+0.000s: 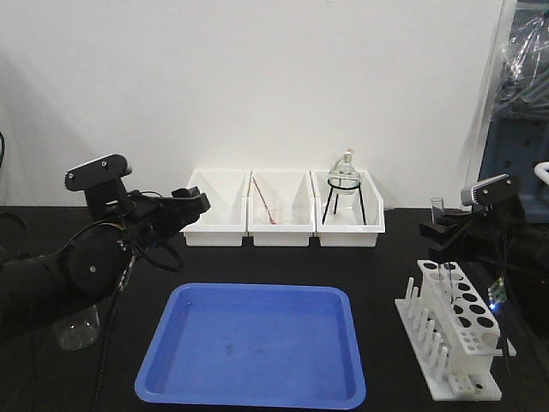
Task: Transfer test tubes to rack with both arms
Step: 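Move the held test tube above the white rack with the right gripper, then lower the test tube into a rack hole and open the right gripper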
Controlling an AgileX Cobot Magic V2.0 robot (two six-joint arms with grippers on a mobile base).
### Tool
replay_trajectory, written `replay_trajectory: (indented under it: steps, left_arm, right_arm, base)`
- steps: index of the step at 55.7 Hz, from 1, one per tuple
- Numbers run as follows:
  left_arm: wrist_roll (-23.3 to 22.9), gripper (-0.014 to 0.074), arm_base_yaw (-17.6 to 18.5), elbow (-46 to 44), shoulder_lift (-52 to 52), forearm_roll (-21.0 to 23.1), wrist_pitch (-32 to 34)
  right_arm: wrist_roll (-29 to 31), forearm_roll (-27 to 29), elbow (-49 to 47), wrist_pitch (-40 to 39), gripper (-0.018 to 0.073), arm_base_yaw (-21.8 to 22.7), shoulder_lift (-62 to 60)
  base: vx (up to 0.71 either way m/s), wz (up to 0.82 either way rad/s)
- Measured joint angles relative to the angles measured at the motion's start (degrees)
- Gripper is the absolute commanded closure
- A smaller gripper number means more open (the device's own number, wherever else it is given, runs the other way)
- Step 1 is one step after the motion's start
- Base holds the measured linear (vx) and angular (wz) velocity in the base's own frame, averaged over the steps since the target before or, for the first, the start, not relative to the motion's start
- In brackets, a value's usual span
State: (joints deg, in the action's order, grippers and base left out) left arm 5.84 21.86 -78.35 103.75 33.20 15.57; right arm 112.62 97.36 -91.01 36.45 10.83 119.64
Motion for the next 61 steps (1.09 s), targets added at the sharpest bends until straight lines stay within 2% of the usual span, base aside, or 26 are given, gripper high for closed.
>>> replay_trajectory:
  steps: [49,61]
  left_arm:
    - [0.0,0.0012,0.0,0.0,0.0,0.12,1.86]
    - [0.0,0.0012,0.0,0.0,0.0,0.12,1.86]
  right_arm:
    - [5.51,0.0,-0.06,4.06,0.0571,0.11,8.5]
    - [5.46,0.0,-0.06,5.86,0.0536,0.11,8.5]
  base:
    - [0.0,0.0]
    - [0.0,0.0]
